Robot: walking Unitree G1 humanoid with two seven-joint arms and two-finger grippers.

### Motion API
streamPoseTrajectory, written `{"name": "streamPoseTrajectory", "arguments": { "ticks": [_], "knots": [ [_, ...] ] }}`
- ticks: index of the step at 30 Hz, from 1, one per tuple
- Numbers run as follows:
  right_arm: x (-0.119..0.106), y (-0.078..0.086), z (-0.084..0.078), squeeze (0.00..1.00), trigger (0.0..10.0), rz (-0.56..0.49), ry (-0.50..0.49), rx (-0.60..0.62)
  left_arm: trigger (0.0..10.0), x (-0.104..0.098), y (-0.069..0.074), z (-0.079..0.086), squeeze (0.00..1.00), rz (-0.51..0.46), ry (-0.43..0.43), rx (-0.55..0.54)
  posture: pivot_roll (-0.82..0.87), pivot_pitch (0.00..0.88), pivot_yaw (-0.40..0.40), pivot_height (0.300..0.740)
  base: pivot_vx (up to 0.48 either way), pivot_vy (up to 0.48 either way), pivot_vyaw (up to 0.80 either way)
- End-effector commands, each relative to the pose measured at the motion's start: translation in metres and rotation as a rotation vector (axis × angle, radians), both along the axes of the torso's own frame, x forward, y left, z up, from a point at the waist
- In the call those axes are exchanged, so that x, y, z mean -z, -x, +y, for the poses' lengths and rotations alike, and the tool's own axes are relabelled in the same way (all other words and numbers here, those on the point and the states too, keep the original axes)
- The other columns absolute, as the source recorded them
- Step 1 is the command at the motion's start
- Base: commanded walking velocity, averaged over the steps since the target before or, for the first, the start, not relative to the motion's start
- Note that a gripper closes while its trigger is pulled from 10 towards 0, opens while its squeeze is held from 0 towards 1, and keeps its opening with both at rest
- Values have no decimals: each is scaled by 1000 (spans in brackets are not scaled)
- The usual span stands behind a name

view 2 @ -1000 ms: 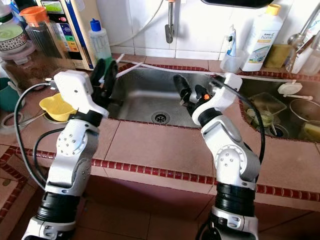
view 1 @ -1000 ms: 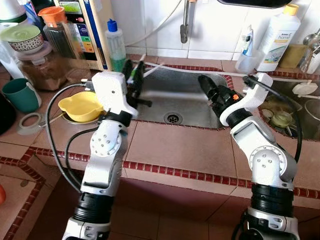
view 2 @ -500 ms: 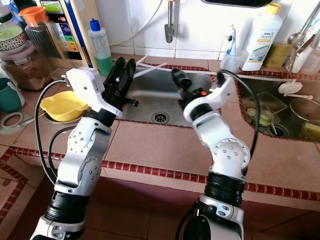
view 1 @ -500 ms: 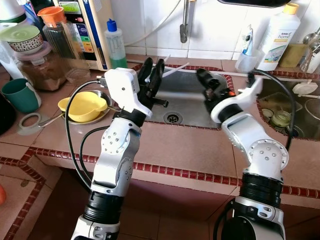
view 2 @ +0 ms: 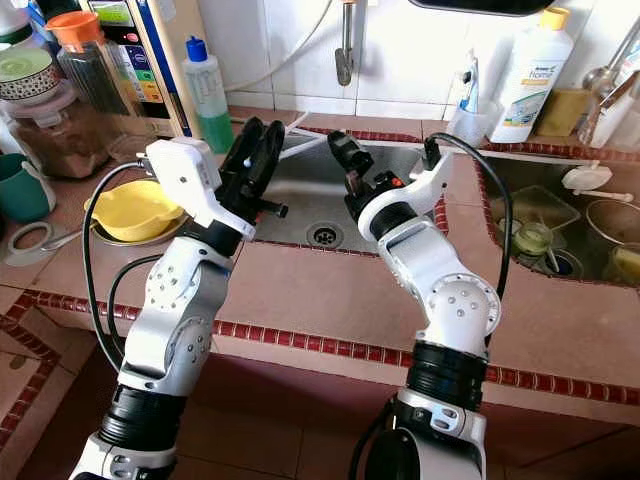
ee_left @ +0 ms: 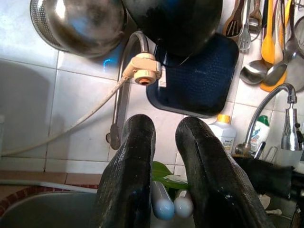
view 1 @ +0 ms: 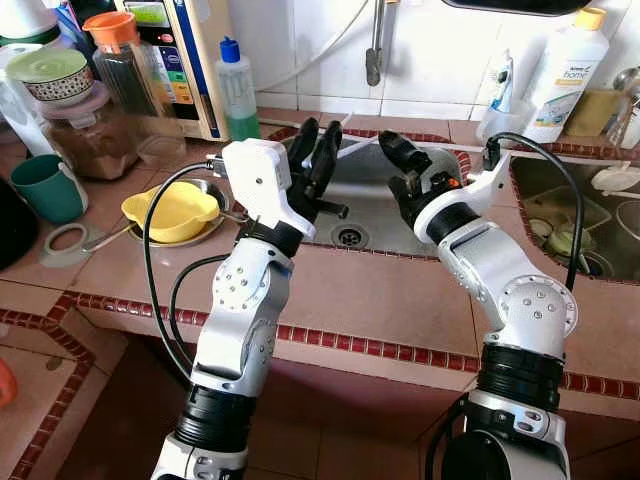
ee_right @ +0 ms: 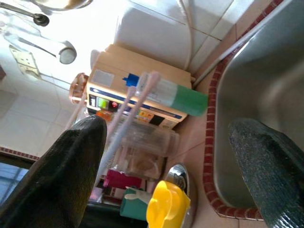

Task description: Kitchen organization

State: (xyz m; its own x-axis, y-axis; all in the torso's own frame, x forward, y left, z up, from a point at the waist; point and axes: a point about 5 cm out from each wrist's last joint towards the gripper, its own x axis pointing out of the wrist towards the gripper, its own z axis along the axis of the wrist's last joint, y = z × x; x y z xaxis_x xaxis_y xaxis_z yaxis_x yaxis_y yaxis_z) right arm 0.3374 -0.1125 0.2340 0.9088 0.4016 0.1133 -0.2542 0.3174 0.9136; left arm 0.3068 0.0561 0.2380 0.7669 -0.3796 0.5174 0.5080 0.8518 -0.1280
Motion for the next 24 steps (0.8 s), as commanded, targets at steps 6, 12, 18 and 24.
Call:
{"name": "streamPoseTrajectory", "arguments": {
  "ticks": [6, 12, 18, 24],
  "knots": [
    [-15, 0, 32, 0, 10000, -39, -67, -98, 10000, 5, 0, -8, 0, 9, -13, 25, -62, 74, 47, 740, 0, 0, 0],
    [-17, -1, 42, 0, 10000, -51, -68, -143, 10000, 10, 1, -11, 0, 20, -20, 35, -56, 72, 47, 740, 0, 0, 0],
    [-15, -3, 48, 0, 7176, -46, -92, -167, 10000, 13, 0, -11, 0, 28, -27, 38, -54, 73, 47, 740, 0, 0, 0],
    [-14, -3, 50, 0, 0, -36, -108, -174, 10000, 15, 1, -12, 0, 32, -25, 37, -55, 75, 46, 740, 0, 0, 0]
  ]
}}
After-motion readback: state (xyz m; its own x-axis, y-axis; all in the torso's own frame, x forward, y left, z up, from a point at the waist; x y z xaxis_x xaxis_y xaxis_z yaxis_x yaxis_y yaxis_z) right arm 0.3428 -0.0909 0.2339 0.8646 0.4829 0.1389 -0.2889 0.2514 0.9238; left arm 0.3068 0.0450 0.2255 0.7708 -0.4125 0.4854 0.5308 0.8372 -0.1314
